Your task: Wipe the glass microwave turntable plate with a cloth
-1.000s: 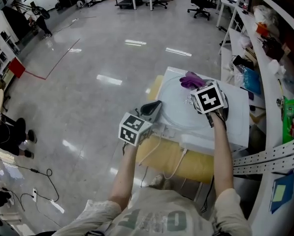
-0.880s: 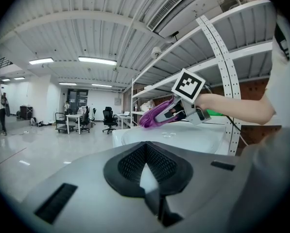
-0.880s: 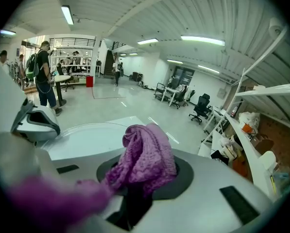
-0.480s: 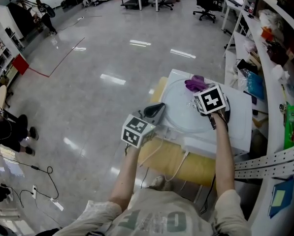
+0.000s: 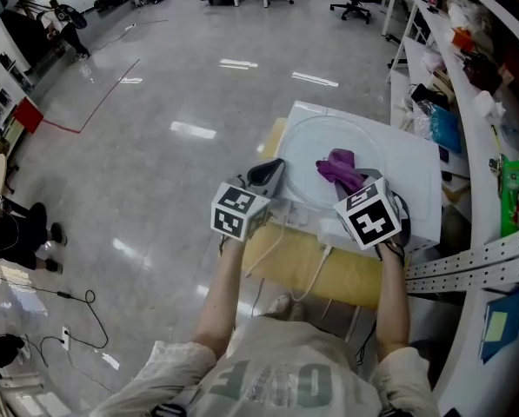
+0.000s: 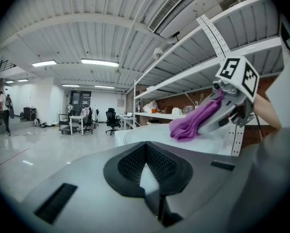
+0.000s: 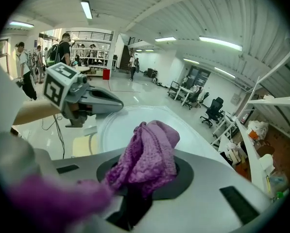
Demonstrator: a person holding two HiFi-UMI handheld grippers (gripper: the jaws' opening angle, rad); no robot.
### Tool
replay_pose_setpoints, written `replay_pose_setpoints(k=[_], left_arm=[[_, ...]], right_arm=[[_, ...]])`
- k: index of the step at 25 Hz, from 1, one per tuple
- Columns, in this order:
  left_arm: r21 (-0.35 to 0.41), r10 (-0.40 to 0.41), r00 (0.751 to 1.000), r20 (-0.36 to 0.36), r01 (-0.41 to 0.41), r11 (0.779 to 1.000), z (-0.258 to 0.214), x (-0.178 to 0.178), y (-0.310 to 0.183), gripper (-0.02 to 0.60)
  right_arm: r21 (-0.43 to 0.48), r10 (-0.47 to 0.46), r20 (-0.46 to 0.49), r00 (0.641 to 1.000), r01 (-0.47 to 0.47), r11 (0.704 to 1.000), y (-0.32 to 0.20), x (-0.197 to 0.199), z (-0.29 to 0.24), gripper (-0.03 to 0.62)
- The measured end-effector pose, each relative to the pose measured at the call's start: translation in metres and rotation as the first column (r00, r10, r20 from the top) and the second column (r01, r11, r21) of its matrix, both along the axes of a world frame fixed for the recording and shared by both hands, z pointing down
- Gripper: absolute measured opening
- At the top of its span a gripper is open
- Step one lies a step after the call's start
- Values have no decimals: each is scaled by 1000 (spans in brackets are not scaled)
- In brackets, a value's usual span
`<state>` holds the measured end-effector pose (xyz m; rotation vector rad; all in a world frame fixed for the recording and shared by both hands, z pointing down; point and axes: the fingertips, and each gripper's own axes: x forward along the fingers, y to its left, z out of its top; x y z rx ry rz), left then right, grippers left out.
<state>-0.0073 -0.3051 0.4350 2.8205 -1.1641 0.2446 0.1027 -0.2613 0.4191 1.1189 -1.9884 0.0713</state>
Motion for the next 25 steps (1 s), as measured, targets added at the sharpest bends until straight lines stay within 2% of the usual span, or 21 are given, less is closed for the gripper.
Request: replay_pose_setpoints(k=[6,16,20,25], left_arm=[[-20,-5,1000,0,5,1000,0,0,-1,2],[-18,-19,1000,-1,19,1000,1,0,-2,2],[-22,-14,1000,-6,14,1000,1,1,-3,2],[-23,-21,1000,-8,21,1000,3,1,-2,2]], right_arm=[[15,-38,-24,999,38,999,46,-10,-1,57],[19,-49,-11,999,49,999,62,-15,-1,57],[44,-15,20,1000,14,999,38,-4,-15,57],[115,121,42,992,-125,986,-43,37,-35,57]])
